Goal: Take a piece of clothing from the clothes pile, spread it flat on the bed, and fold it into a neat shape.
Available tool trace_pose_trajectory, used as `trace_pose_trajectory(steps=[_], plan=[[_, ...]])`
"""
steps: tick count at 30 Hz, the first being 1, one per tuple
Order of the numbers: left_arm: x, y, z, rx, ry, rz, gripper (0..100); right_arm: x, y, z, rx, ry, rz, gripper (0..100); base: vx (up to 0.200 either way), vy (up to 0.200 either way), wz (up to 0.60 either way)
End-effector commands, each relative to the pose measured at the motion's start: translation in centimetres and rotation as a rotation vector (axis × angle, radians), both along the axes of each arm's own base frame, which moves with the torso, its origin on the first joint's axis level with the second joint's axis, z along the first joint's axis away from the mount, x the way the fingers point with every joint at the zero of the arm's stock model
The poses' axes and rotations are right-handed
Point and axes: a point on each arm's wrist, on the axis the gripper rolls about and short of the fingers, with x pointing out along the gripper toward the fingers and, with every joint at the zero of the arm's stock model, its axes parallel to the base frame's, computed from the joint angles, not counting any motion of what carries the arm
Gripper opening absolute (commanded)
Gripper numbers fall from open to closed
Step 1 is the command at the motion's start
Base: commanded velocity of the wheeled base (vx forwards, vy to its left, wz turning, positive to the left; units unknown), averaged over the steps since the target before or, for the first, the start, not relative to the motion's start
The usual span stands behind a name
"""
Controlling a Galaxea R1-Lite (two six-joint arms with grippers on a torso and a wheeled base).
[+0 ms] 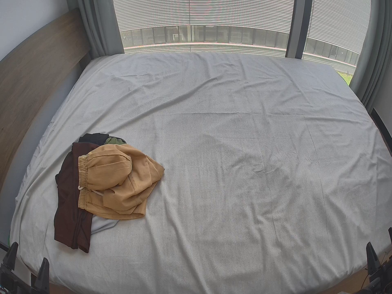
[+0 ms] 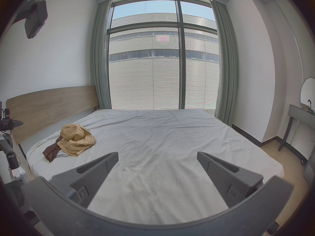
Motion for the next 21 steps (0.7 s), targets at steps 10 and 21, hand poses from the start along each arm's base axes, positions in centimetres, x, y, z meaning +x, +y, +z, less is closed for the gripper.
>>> trace_pose_trajectory(steps=[10,21], plan=[[0.0,0.0,-0.5,0.008,0.001,-0.001,100,0.0,0.0,-0.5,0.000,0.001,0.002,100,0.000,0.000,0.00],[2.7,-0.2,4.0,-0.010,0.075,-0.143,100,0.0,0.0,-0.5,0.002,0.001,0.003,100,0.000,0.000,0.00]])
